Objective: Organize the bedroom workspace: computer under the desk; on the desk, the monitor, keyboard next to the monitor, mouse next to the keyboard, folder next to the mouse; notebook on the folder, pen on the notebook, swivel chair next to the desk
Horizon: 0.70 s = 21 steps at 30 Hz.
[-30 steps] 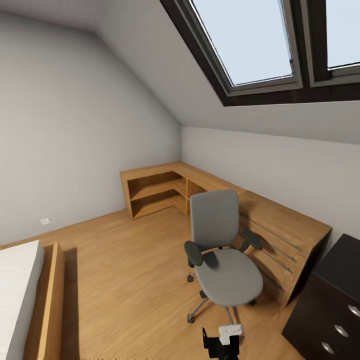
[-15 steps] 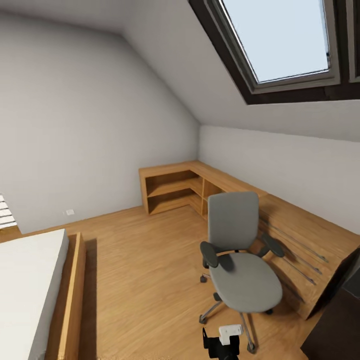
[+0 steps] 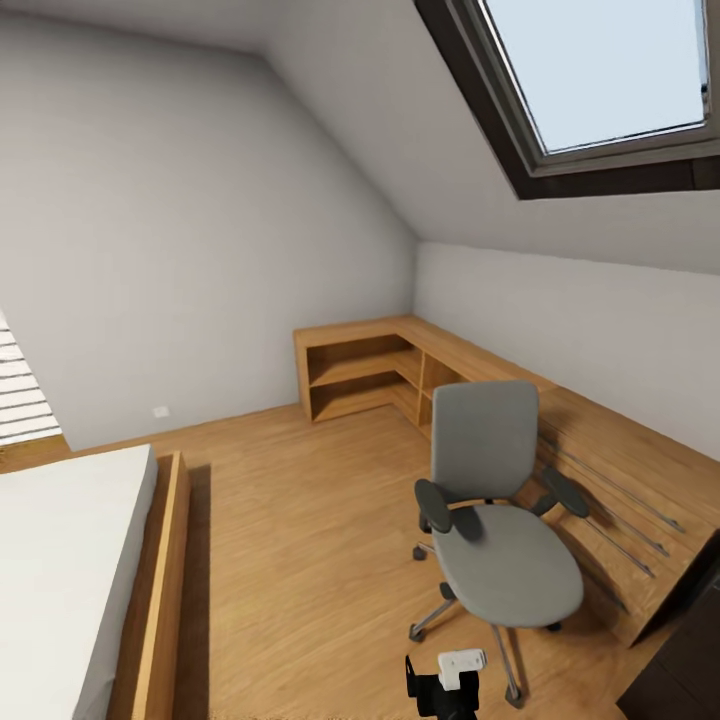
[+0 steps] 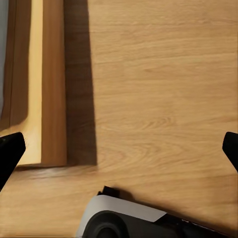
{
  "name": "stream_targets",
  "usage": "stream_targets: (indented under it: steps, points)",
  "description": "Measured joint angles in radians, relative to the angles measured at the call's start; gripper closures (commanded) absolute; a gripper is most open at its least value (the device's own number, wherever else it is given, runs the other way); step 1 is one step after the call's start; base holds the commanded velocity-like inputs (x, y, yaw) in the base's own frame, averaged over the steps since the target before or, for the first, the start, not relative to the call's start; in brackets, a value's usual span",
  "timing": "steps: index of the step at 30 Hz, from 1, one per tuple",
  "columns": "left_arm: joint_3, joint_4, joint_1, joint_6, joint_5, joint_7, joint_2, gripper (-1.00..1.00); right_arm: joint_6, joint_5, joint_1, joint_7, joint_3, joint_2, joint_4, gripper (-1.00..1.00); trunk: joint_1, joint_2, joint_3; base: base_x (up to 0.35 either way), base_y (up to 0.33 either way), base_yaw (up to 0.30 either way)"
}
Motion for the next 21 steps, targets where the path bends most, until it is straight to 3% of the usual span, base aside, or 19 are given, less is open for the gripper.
stream_targets:
  steps: [21]
  points:
    - [0.0, 0.0, 0.0, 0.0, 0.0, 0.0, 0.0, -1.0, 0.001, 0.0, 0.0, 0.0, -0.002, -0.002, 0.0, -1.0, 0.0, 0.0, -0.033, 0.0, 0.0, 0.097]
